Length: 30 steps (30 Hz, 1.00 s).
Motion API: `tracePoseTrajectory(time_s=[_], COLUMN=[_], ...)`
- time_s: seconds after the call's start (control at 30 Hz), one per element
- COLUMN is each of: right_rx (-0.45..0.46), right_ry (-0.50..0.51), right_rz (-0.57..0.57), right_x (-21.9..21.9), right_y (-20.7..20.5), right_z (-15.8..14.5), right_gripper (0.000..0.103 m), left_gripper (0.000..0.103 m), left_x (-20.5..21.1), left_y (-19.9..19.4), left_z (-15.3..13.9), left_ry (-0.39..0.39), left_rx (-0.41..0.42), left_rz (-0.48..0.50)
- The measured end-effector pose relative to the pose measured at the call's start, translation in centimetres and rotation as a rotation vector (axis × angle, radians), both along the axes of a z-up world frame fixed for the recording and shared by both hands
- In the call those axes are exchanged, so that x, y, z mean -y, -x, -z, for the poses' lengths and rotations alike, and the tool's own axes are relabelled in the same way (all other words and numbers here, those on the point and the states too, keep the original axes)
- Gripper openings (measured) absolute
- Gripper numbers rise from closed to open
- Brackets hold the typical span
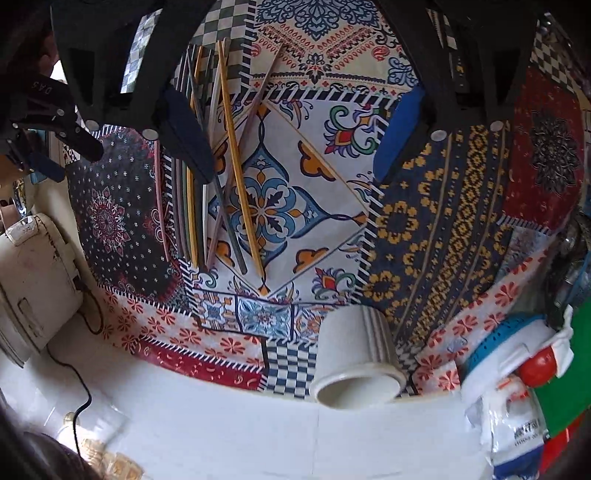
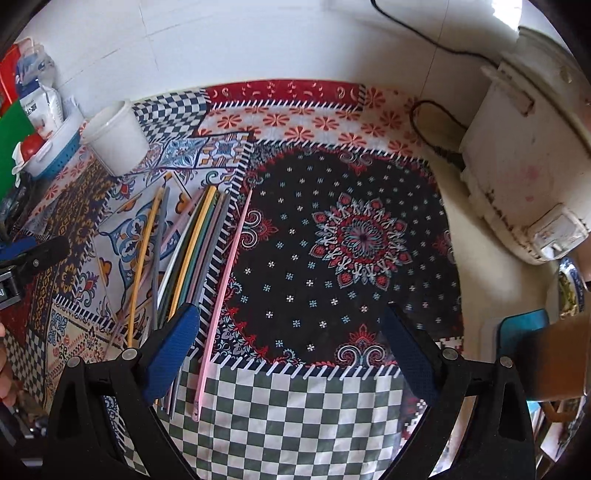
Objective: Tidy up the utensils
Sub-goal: 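Lower both tools toward the pile of chopsticks on the cloth, then grasp a yellow chopstick with the left tool while the right tool grasps a pink chopstick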
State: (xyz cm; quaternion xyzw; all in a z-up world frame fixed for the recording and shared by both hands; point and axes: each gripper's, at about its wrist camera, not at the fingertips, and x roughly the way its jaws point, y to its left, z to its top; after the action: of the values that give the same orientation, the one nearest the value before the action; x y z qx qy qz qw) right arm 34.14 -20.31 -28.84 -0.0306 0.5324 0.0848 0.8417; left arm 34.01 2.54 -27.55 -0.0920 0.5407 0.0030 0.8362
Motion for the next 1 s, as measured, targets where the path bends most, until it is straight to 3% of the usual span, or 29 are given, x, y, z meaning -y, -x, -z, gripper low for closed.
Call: tracePoseTrajectory(time_s=[0.2, 0.43, 0.53, 0.73, 0.8, 0.83, 1.0], right_rx=[-0.102, -0.179, -0.211, -0.188, -0.179, -0.178, -0.183], right_ry=[-0.038, -0.096, -0.096, -0.022, -0.007, -0.003, -0.009], right_rz=[-0.066, -0.134, -0.162, -0.186, -0.154, -0.149, -0.136], right_x=[-1.1, -2.2, -2.8, -3.1, -2.5, -2.4, -0.6], right_y=[-1.4, -1.5, -1.5, -1.2, -1.4, -1.7, -2.5], right_z=[2.3, 3.5, 4.2, 4.4, 4.5, 4.6, 4.7], right_gripper=[0.065, 0.043, 0.034, 0.025, 0.010, 0.008, 0.005], left_gripper=[0.067, 0.040, 0.034, 0.017, 0.010, 0.005, 0.004], left_x=[0.4, 1.2, 1.6, 2.3, 2.6, 2.6, 1.6], left_y=[-2.1, -3.6, -3.9, -4.6, -5.0, -5.1, -5.0], left_z=[3.2, 5.2, 5.3, 5.6, 5.7, 5.7, 5.6], left_ry=[0.079, 0.152, 0.143, 0.116, 0.081, 0.065, 0.048], left_rx=[-0.111, -0.180, -0.167, -0.164, -0.169, -0.174, -0.197], left_rz=[0.016, 0.063, 0.088, 0.122, 0.135, 0.144, 0.195])
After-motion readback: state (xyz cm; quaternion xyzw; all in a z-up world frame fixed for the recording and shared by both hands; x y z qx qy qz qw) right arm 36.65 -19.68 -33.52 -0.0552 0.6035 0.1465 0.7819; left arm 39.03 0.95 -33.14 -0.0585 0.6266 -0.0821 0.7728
